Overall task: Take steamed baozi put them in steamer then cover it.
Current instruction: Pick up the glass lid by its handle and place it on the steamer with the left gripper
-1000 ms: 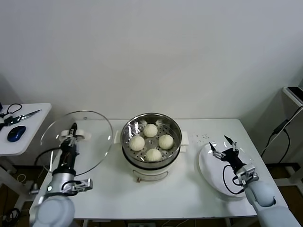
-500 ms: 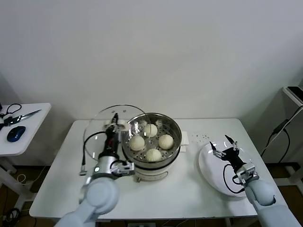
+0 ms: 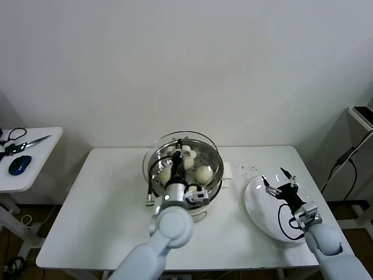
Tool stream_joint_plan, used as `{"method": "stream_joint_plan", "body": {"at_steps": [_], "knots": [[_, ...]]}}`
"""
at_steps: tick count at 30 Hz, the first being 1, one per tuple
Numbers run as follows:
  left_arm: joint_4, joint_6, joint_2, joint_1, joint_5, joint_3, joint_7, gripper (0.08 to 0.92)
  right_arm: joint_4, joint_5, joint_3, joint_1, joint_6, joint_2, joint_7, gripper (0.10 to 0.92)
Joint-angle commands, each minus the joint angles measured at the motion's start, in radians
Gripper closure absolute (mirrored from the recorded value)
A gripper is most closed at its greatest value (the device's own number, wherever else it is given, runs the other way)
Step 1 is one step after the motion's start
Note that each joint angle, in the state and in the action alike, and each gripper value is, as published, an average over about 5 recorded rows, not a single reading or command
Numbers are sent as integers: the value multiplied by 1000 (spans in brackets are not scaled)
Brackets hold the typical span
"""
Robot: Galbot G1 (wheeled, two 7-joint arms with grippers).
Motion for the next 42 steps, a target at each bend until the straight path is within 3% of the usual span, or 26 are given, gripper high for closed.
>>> {"method": "stream_joint_plan", "body": {"at_steps": [1,42], "knots": [[134,48,-135,-44,103,46,72,849,-3,-5,4,1,2,2,0,203],[175,47,-68,-37,147,26,96,849,-12,-33,13,7,11,21,-6,203]]}}
